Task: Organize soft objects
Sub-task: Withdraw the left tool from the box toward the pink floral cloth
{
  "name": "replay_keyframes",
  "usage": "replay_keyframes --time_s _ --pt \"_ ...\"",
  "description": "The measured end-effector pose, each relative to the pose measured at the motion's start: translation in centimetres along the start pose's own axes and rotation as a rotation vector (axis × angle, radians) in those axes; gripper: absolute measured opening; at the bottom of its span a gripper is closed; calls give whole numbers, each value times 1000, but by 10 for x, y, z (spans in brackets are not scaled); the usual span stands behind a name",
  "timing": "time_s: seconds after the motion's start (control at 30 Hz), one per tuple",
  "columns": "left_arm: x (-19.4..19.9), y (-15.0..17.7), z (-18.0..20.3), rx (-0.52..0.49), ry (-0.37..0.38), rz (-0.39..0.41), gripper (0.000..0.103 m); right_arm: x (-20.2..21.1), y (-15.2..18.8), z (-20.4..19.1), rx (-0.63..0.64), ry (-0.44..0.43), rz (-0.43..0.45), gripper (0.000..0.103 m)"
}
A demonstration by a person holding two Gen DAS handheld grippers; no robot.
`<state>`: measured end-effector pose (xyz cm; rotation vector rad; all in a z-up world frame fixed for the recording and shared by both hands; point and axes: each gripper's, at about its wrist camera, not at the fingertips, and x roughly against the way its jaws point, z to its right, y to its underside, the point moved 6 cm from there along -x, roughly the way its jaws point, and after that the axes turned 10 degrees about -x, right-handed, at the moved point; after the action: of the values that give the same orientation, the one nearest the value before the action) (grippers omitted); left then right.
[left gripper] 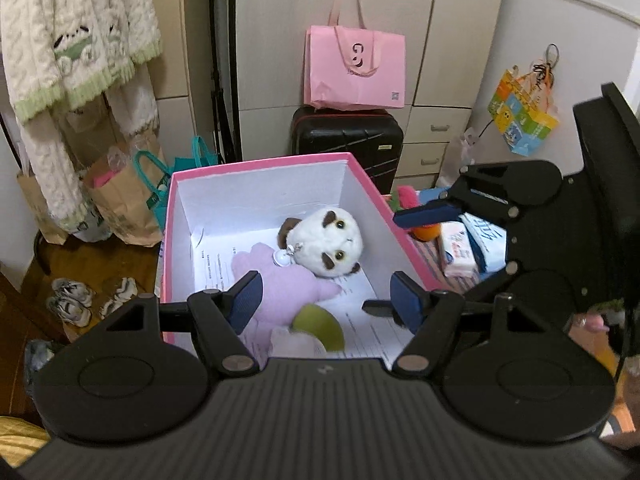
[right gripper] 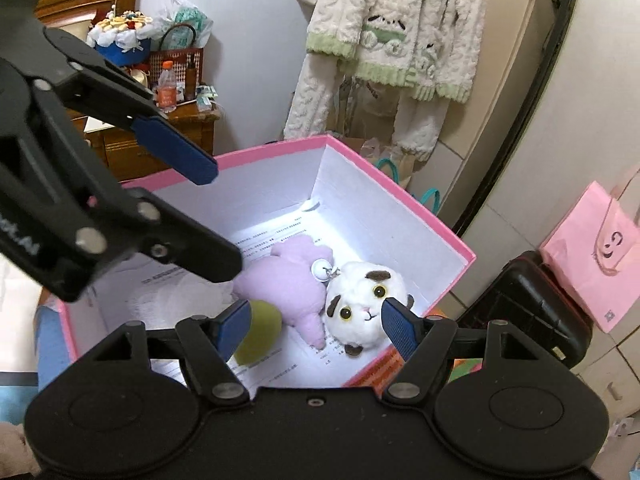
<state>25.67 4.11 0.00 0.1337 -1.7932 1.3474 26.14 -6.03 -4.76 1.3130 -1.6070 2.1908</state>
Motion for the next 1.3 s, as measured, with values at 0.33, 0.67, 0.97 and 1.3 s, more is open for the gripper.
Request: replay_keyframes --time_s 0.33,0.67,0.97,1.3 --pt "54 8 39 -35 40 36 71 56 10 -15 12 -9 73 76" --pt "82 17 80 -109 47 57 71 109 28 -21 -2 -25 130 76" --pt "108 27 140 -154 94 107 71 155 59 -1 -97 -44 151 76" --pt "87 33 200 -224 136 137 71 199 122 52 -276 -44 172 79"
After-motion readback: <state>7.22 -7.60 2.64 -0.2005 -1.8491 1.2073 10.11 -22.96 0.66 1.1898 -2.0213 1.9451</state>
